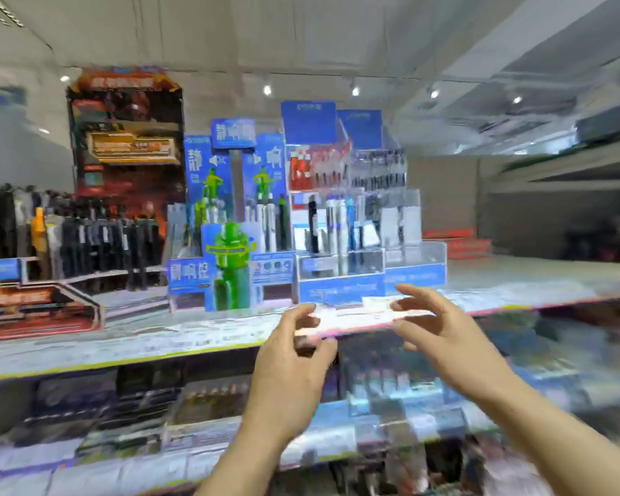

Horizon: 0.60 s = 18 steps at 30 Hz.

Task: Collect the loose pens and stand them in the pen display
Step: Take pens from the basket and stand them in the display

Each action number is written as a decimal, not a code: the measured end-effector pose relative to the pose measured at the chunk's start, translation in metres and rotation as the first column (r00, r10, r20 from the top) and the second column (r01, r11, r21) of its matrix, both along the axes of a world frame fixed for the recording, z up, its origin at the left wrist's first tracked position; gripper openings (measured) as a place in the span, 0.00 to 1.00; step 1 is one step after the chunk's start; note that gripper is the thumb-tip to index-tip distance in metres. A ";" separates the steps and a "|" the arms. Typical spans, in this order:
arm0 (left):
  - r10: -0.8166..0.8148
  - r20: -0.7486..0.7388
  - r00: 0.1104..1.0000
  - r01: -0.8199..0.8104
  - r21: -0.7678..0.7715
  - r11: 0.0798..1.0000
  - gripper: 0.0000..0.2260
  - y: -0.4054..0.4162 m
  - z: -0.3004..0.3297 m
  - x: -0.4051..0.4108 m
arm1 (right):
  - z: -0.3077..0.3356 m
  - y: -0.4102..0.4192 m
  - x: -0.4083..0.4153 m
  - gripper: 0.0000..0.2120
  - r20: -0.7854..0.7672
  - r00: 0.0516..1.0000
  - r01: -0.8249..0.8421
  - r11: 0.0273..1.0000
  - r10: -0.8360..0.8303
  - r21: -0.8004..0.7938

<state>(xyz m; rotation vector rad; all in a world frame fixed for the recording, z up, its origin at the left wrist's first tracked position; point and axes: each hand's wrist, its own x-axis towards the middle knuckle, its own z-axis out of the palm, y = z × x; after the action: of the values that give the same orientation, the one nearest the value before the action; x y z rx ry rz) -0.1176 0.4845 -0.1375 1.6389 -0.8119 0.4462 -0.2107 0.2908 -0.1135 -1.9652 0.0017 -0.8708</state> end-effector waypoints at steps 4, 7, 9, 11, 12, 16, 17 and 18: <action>-0.166 -0.091 0.982 0.178 0.142 0.974 0.17 -0.096 0.001 -0.042 | -0.014 -0.095 -0.072 0.16 -0.026 0.993 0.117 0.990 -0.115 0.082; -0.271 -0.092 0.958 0.285 0.201 0.937 0.16 -0.163 0.009 -0.067 | -0.017 -0.152 -0.120 0.16 -0.036 0.979 0.201 0.974 -0.199 0.104; -0.323 -0.095 0.942 0.336 0.244 0.909 0.16 -0.204 0.016 -0.080 | -0.016 -0.187 -0.146 0.15 -0.050 0.965 0.263 0.959 -0.259 0.102; -0.362 -0.077 0.929 0.368 0.299 0.881 0.17 -0.241 0.023 -0.087 | -0.016 -0.220 -0.164 0.15 -0.067 0.954 0.298 0.948 -0.292 0.110; -0.368 -0.054 0.928 0.365 0.332 0.870 0.18 -0.258 0.028 -0.089 | -0.017 -0.234 -0.171 0.16 -0.077 0.951 0.307 0.945 -0.299 0.117; -0.375 0.098 0.922 0.290 0.469 0.834 0.22 -0.324 0.053 -0.084 | -0.019 -0.289 -0.181 0.18 -0.115 0.936 0.342 0.937 -0.333 0.070; -0.378 0.130 0.916 0.271 0.494 0.826 0.22 -0.340 0.059 -0.080 | -0.017 -0.305 -0.180 0.19 -0.129 0.931 0.350 0.936 -0.342 0.040; -0.378 0.158 0.912 0.250 0.518 0.818 0.23 -0.357 0.064 -0.076 | -0.015 -0.321 -0.177 0.19 -0.142 0.926 0.356 0.935 -0.351 0.011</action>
<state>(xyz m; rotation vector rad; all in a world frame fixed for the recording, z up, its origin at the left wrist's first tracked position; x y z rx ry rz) -0.1936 0.1272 -0.0732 1.8775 -1.4645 0.2201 -0.3880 -0.0298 -0.1287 -2.0192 0.4637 -0.9527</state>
